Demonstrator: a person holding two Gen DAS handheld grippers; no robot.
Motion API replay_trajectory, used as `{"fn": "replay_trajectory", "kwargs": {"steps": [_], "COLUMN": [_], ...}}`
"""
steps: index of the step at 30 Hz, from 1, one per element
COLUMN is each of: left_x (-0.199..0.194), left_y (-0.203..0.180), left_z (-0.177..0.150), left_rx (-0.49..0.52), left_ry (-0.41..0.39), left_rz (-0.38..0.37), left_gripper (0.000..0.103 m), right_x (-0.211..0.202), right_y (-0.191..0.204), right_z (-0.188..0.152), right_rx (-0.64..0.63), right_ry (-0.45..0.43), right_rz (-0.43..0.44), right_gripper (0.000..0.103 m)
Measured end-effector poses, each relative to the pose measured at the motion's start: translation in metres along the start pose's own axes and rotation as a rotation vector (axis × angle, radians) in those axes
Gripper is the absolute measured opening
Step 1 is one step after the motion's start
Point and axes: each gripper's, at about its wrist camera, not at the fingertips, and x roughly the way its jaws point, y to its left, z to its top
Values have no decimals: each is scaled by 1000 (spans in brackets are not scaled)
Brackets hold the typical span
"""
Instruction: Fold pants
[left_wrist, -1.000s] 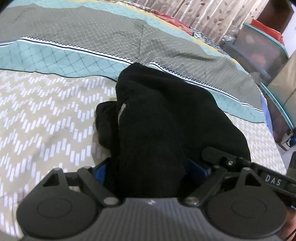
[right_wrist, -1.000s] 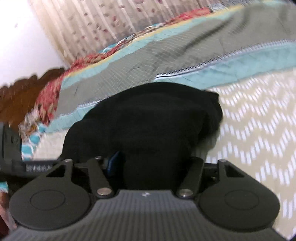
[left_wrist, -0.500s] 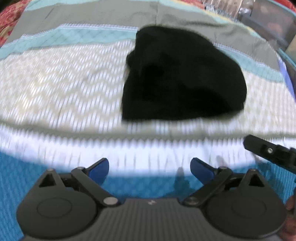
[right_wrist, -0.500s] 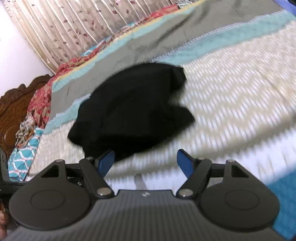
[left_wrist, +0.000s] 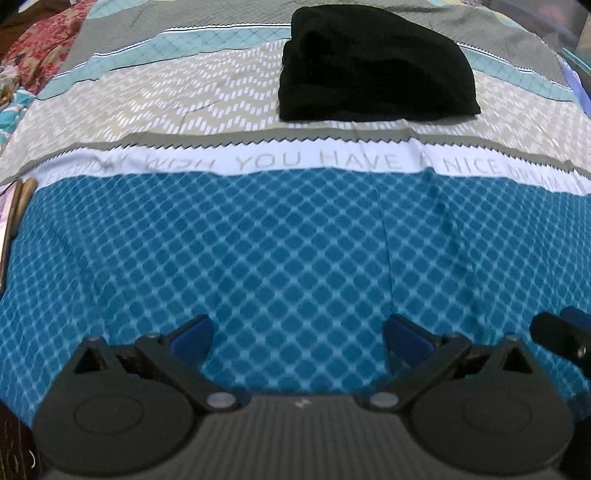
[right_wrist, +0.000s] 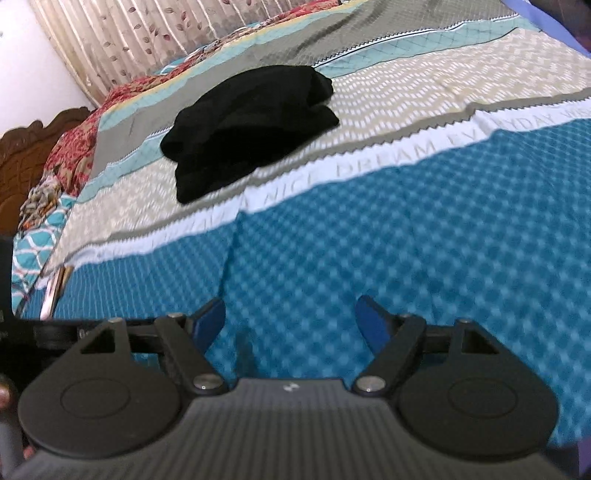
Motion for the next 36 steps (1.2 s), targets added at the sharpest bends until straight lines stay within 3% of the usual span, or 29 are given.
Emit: {"fn": "replay_trajectory", "kwargs": {"steps": [9,17,28,36], "left_x": [-6,-3,1,5], "left_y": [-3,-6,-2,-1], "left_z": [-10,-10,-9,-8], "left_rx": [10,5,9,6], "left_ry": [15,17,26,29], "left_rz": [15,28,5,-12], "left_gripper": [103,103,103,103], "right_x": [-2,-2,0,-4], "right_y": [-2,3,4,-8], "right_z": [-8,-16,-16,-16], "right_rx": [5,-23,0,124], "right_ry": [-4,-7,-9,-29], "right_rz": [1,20,15,63], "right_gripper": [87,103,103,103]}}
